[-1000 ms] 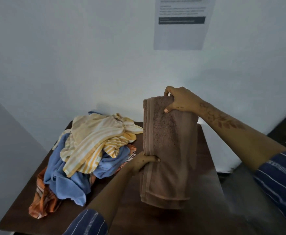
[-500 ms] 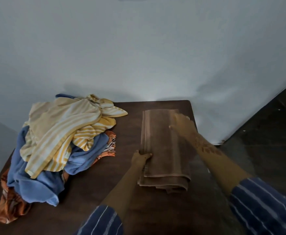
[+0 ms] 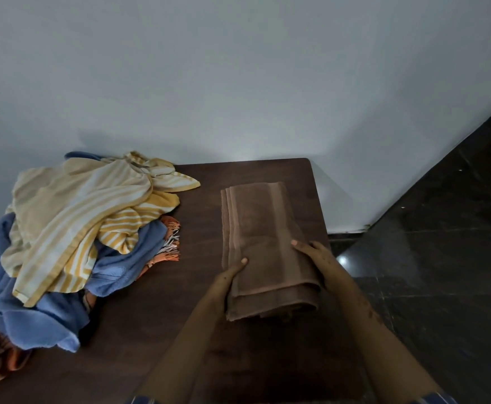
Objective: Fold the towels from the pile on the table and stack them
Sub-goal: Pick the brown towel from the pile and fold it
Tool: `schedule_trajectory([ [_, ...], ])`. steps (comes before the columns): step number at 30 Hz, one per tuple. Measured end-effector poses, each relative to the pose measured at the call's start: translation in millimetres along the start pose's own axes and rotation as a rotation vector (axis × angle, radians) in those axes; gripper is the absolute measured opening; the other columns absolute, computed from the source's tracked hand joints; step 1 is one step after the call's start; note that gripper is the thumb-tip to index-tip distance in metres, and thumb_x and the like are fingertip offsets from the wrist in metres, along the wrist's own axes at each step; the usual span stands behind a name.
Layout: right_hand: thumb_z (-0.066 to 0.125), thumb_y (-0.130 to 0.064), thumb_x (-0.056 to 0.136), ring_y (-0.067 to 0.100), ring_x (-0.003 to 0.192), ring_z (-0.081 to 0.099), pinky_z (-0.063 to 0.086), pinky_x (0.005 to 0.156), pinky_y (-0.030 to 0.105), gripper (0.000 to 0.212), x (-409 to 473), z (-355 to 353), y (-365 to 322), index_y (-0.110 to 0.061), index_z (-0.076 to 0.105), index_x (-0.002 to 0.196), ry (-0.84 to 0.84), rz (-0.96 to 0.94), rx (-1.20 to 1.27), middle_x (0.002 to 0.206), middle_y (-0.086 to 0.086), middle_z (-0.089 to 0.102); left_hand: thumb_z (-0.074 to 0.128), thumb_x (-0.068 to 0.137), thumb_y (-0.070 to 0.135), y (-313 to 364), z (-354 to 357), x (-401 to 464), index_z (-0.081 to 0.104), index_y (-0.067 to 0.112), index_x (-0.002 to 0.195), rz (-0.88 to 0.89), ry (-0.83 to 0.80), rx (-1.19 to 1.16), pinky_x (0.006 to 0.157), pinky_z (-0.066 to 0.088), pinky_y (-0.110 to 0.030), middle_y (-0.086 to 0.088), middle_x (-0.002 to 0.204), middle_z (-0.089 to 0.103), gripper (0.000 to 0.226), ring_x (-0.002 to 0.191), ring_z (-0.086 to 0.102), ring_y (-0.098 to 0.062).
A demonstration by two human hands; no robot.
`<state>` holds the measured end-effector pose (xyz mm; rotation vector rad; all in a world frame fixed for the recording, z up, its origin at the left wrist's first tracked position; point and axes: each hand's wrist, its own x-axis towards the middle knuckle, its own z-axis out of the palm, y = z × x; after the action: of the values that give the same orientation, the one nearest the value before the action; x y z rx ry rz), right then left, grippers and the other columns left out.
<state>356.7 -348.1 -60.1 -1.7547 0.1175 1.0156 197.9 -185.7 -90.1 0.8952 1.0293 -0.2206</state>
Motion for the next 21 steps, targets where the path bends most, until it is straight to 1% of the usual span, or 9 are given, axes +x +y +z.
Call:
schedule_trajectory([
  [3, 0.073, -0.037, 0.079, 0.024, 0.108, 0.053, 0.048, 0.078, 0.031, 0.070, -6.9, -6.5, 6.8, -0.008, 0.042, 0.134, -0.071, 0.017, -0.356, 0.133, 0.009, 0.049, 0.078, 0.056, 0.064, -13.7, -0.2, -5.7, 0.043, 0.009, 0.137, 0.103, 0.227, 0.190, 0.101, 0.045, -0.040, -0.008, 0.133, 0.055, 0.104, 0.117, 0.055, -0.026],
  [5, 0.072, -0.035, 0.080, 0.022, 0.104, 0.053, 0.046, 0.077, 0.030, 0.062, -11.0, -2.5, 19.2, -0.006, 0.046, 0.128, -0.030, -0.011, -0.621, 0.130, 0.011, 0.052, 0.071, 0.076, 0.051, -24.7, 1.2, -8.3, 0.040, 0.005, 0.136, 0.251, 0.400, 0.378, 0.096, 0.045, -0.036, -0.011, 0.135, 0.051, 0.081, 0.118, 0.052, -0.027],
  [9, 0.072, -0.034, 0.079, 0.025, 0.105, 0.056, 0.046, 0.083, 0.033, 0.052, -24.4, 13.1, 33.6, -0.006, 0.049, 0.116, 0.197, -0.122, -0.652, 0.120, 0.011, 0.056, 0.069, 0.080, 0.043, -40.5, 4.2, -20.3, 0.043, 0.010, 0.132, 0.569, 0.637, 0.617, 0.100, 0.042, -0.038, -0.008, 0.133, 0.044, 0.067, 0.122, 0.043, -0.023],
  [12, 0.068, -0.026, 0.083, 0.026, 0.099, 0.055, 0.047, 0.077, 0.033, 0.044, -33.7, 23.2, 26.1, -0.005, 0.046, 0.115, 0.198, -0.155, -0.537, 0.115, 0.012, 0.056, 0.071, 0.078, 0.043, -37.5, 6.3, -35.2, 0.043, 0.018, 0.138, 0.852, 0.424, 0.850, 0.107, 0.032, -0.025, 0.010, 0.142, 0.033, 0.070, 0.130, 0.028, -0.006],
  [14, 0.066, -0.023, 0.085, 0.023, 0.095, 0.053, 0.047, 0.064, 0.029, 0.047, -42.5, 27.6, 15.6, -0.003, 0.043, 0.122, 0.118, -0.094, -0.269, 0.113, 0.008, 0.053, 0.074, 0.072, 0.050, -33.3, 13.5, -48.3, 0.028, 0.028, 0.146, 0.867, 0.117, 1.024, 0.109, 0.019, -0.015, 0.027, 0.145, 0.017, 0.090, 0.129, 0.013, 0.008],
  [16, 0.065, -0.023, 0.087, 0.021, 0.095, 0.053, 0.042, 0.059, 0.023, 0.052, -50.3, 32.4, 7.8, -0.005, 0.039, 0.128, 0.045, -0.074, -0.152, 0.113, 0.007, 0.051, 0.072, 0.065, 0.062, -36.9, 24.5, -56.5, 0.007, 0.034, 0.150, 0.832, -0.031, 1.264, 0.113, 0.005, -0.023, 0.024, 0.152, 0.001, 0.111, 0.135, 0.000, 0.005],
  [18, 0.065, -0.026, 0.087, 0.021, 0.098, 0.057, 0.046, 0.067, 0.025, 0.052, -57.5, 37.4, 2.5, -0.009, 0.040, 0.129, -0.055, -0.074, -0.051, 0.120, 0.008, 0.054, 0.074, 0.064, 0.059, -46.2, 32.7, -62.0, 0.008, 0.033, 0.149, 0.814, 0.013, 1.237, 0.116, 0.015, -0.027, 0.019, 0.148, 0.018, 0.111, 0.135, 0.017, 0.001],
  [20, 0.062, -0.029, 0.089, 0.026, 0.099, 0.063, 0.053, 0.076, 0.033, 0.043, -64.1, 40.7, -1.2, -0.008, 0.048, 0.124, -0.240, -0.051, 0.155, 0.122, 0.014, 0.058, 0.071, 0.078, 0.037, -45.2, 32.3, -61.8, 0.024, 0.031, 0.144, 0.771, 0.216, 0.924, 0.095, 0.047, -0.027, 0.014, 0.121, 0.051, 0.081, 0.106, 0.052, -0.002],
  [21, 0.059, -0.028, 0.091, 0.029, 0.099, 0.065, 0.056, 0.078, 0.037, 0.038, -65.0, 40.5, 0.6, -0.006, 0.051, 0.121, -0.295, -0.060, 0.286, 0.120, 0.019, 0.060, 0.065, 0.085, 0.025, -39.4, 28.3, -62.4, 0.030, 0.028, 0.143, 0.707, 0.312, 0.762, 0.081, 0.053, -0.028, 0.008, 0.106, 0.058, 0.068, 0.091, 0.059, -0.007],
])
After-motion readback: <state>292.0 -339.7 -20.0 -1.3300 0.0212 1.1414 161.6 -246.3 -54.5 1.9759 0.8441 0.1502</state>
